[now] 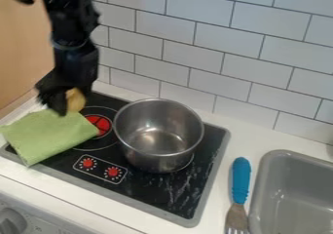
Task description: Put the yellow object in the silver pot
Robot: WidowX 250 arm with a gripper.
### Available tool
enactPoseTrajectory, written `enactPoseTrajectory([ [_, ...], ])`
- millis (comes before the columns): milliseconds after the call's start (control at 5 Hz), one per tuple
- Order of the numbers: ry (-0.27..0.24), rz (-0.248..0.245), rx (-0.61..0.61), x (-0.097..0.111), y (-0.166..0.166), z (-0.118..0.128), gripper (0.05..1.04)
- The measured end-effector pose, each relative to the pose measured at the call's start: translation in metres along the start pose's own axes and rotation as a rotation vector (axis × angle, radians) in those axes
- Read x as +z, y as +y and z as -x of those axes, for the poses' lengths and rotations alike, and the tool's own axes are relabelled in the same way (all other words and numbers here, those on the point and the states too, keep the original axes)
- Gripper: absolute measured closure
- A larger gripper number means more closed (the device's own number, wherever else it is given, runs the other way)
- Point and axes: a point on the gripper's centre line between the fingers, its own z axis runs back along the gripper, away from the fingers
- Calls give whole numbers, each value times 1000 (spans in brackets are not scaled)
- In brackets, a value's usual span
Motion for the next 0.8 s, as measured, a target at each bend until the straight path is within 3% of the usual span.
enactPoseTrajectory([
  [200, 32, -57, -71, 23, 20, -15, 432],
  [600, 35, -143, -215, 48, 51, -67, 432],
  [800, 16, -116, -290, 37, 58, -92, 432],
])
